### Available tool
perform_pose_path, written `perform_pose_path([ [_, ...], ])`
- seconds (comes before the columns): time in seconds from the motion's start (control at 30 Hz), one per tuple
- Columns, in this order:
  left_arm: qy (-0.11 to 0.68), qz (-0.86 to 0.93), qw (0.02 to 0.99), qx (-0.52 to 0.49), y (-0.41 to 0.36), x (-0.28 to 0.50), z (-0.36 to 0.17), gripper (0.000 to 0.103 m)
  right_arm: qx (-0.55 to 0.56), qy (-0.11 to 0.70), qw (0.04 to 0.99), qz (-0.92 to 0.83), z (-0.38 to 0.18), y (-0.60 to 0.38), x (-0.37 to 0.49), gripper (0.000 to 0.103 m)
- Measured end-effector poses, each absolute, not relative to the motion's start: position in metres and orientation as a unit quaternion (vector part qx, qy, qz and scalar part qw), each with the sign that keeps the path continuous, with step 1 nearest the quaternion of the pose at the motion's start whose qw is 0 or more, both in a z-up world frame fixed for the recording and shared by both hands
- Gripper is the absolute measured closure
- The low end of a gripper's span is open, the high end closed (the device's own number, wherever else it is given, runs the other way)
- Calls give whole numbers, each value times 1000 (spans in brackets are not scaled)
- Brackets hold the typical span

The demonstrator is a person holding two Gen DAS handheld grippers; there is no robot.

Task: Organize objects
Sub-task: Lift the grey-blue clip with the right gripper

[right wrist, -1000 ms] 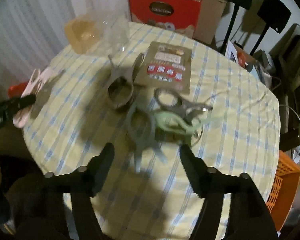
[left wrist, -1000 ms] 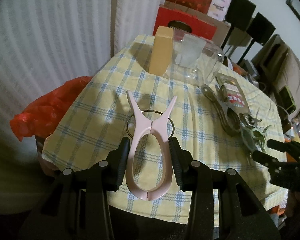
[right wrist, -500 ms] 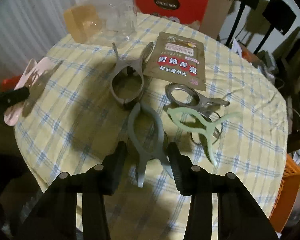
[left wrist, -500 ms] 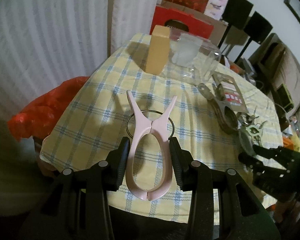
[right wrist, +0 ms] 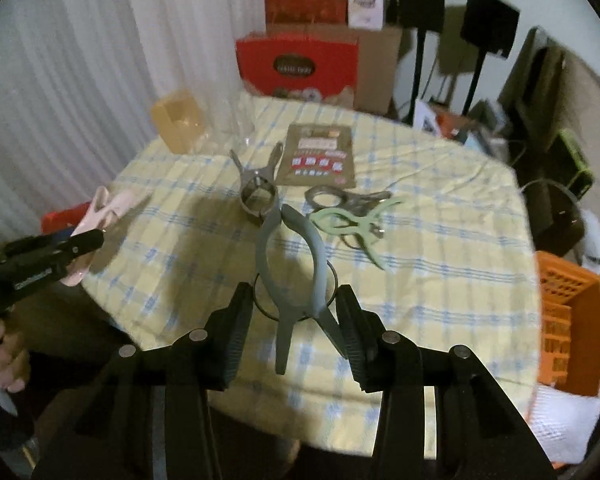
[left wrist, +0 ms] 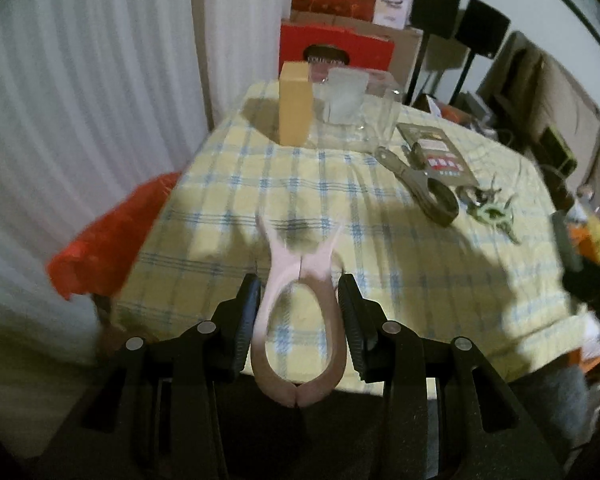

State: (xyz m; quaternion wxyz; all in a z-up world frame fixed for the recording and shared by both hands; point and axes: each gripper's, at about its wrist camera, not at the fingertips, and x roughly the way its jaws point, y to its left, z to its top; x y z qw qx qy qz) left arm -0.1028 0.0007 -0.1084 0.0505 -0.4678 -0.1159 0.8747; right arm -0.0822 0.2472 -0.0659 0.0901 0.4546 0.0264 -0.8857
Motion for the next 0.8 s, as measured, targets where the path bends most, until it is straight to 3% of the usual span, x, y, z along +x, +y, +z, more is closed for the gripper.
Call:
perform_pose_path([
  [0.03, -114, 878, 53, -463, 2, -98, -104, 90, 447, 28, 91, -889, -61, 249, -74, 60],
  [0.07, -120, 877, 60, -462, 3, -95, -101, 103, 439, 30, 91, -893, -55, 251, -63, 60],
  [0.4, -135, 852, 96, -496, 43, -120, -149, 101, 438, -10, 71, -896, -62, 286, -41, 60],
  [0.8, -184, 864, 63, -464, -32, -118, -115, 101, 444, -45, 80, -891, -77, 296, -53, 60],
])
